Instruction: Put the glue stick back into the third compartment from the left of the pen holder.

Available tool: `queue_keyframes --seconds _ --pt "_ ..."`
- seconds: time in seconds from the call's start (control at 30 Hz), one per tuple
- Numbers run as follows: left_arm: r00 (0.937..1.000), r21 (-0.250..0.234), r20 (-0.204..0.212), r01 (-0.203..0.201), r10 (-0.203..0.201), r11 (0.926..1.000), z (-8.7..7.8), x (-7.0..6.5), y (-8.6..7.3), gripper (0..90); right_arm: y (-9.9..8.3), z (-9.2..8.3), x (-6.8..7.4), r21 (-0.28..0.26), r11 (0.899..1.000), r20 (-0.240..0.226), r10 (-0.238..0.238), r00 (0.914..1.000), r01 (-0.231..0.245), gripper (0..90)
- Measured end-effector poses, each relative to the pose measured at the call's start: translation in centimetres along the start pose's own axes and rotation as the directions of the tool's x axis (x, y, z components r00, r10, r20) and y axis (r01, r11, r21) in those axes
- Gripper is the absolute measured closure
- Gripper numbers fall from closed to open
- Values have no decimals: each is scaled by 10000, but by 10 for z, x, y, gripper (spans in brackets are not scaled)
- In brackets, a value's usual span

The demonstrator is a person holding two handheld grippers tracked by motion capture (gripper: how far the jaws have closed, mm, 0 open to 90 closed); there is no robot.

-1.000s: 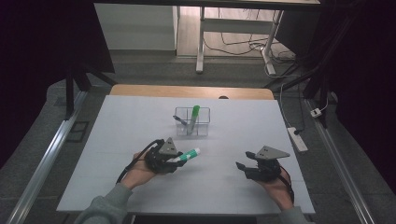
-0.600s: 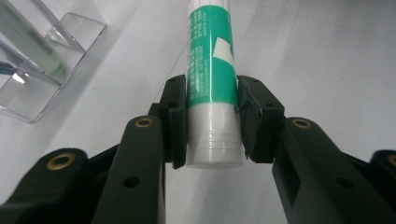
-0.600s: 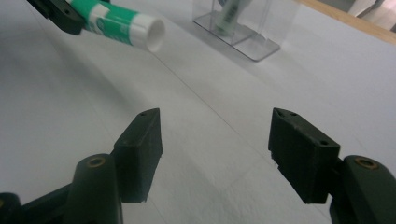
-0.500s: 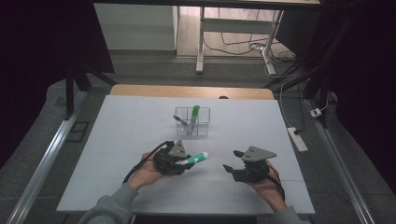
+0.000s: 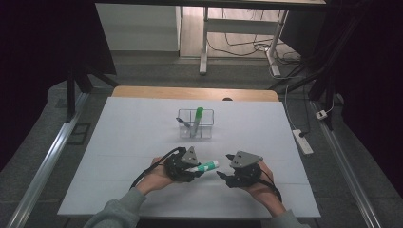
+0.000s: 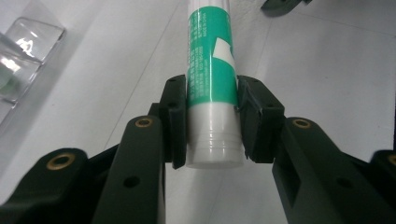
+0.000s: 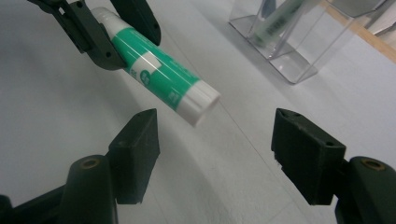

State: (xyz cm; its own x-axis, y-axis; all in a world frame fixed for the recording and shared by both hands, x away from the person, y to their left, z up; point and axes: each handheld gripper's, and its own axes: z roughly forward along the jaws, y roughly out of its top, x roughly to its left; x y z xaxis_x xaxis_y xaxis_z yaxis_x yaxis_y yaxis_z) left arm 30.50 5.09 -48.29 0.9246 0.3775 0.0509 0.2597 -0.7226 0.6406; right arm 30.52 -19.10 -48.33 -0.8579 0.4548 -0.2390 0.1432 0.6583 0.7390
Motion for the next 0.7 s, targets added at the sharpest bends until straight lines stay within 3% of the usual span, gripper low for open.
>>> queue_keyframes --seconds 0.47,0.7 --pt "9986 38 419 -309 307 9995 7 -9 6 646 7 15 14 319 9935 -707 -1068 9918 1093 377" --pt "9975 -44 541 -449 451 9990 4 -12 8 646 7 19 24 935 9748 -743 -1961 9778 2026 480"
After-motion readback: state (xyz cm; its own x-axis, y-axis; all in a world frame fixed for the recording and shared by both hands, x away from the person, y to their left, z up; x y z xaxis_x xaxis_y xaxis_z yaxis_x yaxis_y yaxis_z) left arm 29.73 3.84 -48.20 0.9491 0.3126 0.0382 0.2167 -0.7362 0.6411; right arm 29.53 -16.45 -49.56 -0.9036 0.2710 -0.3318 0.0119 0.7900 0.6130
